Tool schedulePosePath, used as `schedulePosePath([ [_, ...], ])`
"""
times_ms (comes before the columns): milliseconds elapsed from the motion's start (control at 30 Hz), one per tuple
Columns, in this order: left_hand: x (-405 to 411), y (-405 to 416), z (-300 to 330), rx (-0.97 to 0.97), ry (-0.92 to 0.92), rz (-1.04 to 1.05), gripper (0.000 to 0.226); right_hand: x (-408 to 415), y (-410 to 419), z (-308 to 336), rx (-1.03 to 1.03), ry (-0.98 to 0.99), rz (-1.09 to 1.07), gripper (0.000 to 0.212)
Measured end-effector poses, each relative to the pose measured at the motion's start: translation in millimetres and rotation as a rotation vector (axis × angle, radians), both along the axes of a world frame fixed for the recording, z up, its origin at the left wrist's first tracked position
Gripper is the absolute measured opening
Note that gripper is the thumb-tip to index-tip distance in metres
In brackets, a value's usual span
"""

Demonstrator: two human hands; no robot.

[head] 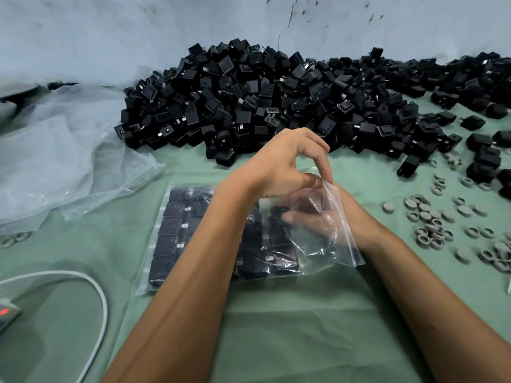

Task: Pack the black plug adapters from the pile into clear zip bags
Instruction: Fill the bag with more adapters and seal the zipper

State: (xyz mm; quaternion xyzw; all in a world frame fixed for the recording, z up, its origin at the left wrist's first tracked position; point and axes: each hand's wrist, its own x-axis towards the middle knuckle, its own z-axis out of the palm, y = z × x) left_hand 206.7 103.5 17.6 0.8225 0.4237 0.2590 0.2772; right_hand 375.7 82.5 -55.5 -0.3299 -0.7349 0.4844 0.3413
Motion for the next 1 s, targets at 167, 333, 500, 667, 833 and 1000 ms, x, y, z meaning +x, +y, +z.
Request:
schedulePosePath([
  [167, 1, -1, 1, 0.011, -0.028, -0.006, 0.021, -1, -6, 4, 0.007, -0.025, 0.006, 0.019],
  [333, 2, 1, -1, 0.015, -0.028, -0.005, 0.018, -2, -7, 5, 0.036, -0.052, -0.023, 0.021],
  [500, -11, 8, -10, 0.011, -0.054, 0.074, 0.019, 5, -3, 7, 0.005, -0.041, -0.08, 0.01],
  [667, -48, 21, -22, 0.058, -0.057, 0.39, 0.023, 25, 5, 1, -0.211, 0.038, -0.4, 0.007],
  [833, -86, 29, -31, -0.059, 0.177, 0.693, 0.035, 35, 12, 10, 0.05, 0.074, -0.796, 0.01],
  [1000, -95, 29, -36, -0.204, 0.265, 0.65, 0.048, 9, 20, 40, 0.322, -0.086, -0.69, 0.009],
])
